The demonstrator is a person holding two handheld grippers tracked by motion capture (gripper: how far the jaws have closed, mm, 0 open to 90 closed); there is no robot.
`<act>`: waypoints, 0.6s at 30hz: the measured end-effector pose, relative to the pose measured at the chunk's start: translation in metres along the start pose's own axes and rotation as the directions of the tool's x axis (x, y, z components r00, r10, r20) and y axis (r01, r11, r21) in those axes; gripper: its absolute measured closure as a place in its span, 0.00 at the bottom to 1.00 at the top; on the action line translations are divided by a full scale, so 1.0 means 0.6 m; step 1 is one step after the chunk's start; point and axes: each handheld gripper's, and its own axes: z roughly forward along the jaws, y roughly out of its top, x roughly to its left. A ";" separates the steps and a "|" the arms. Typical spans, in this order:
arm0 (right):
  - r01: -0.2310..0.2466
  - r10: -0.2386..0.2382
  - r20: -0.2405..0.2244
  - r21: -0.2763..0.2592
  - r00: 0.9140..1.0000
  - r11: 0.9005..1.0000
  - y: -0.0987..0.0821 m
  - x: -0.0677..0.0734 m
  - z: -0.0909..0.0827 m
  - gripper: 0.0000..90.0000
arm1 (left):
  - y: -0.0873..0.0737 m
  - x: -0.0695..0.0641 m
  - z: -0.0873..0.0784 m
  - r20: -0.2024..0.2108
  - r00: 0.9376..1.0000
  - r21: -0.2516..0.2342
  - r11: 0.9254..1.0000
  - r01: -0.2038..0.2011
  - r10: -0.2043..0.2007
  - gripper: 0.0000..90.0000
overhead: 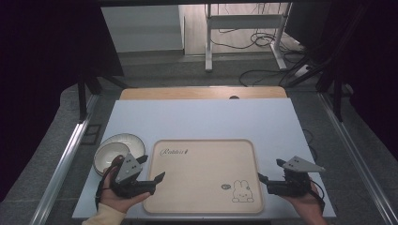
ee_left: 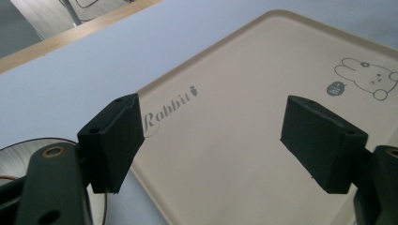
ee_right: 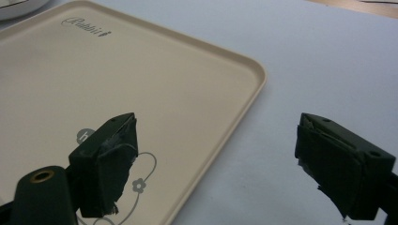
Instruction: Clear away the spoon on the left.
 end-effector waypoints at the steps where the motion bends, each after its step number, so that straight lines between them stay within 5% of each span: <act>1: 0.001 -0.001 0.000 -0.001 1.000 1.000 0.000 0.000 0.000 0.15 | 0.001 0.001 -0.003 -0.003 1.000 -0.004 1.000 0.002 -0.002 0.24; 18: -0.001 0.001 0.001 0.004 1.000 1.000 0.001 -0.001 0.004 0.15 | 0.017 0.015 -0.044 -0.042 0.999 -0.049 0.999 0.015 -0.017 0.23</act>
